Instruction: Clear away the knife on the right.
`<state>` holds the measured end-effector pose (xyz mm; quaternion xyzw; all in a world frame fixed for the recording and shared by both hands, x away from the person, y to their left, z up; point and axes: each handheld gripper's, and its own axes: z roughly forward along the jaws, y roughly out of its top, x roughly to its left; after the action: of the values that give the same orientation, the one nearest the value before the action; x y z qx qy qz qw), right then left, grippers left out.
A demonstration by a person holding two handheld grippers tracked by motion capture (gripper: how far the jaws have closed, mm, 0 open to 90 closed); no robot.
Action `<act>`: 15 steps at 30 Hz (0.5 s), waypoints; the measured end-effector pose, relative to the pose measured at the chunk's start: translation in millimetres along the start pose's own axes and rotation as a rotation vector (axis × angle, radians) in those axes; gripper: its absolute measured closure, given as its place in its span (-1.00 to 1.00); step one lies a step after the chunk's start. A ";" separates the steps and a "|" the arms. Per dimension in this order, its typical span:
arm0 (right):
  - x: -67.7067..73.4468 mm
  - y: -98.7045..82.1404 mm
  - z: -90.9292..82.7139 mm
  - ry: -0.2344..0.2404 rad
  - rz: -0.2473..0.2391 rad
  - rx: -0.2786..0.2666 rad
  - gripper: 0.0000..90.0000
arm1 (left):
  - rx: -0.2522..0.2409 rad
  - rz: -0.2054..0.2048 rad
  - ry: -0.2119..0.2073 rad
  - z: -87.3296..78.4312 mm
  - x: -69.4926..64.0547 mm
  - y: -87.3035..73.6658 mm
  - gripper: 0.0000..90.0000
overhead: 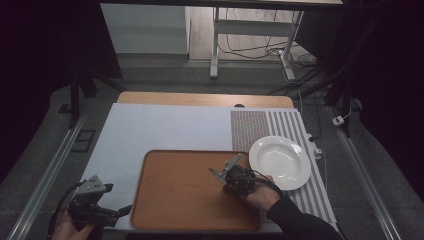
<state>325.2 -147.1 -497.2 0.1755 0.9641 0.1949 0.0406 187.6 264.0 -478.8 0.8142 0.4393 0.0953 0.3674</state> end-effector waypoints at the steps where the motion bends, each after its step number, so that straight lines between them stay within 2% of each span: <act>1: -1.9 -2.2 -0.4 -0.005 0.007 -0.006 1.00 | 0.000 0.000 -0.001 -0.1 0.0 0.0 -0.98; 15: -20.5 -27.3 -13.0 -0.005 0.107 0.006 1.00 | -0.001 0.003 -0.001 -0.2 -0.4 0.1 -0.98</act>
<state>333.6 -182.6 -495.7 0.2272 0.9539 0.1934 0.0319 187.4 263.7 -478.5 0.8148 0.4379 0.0956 0.3676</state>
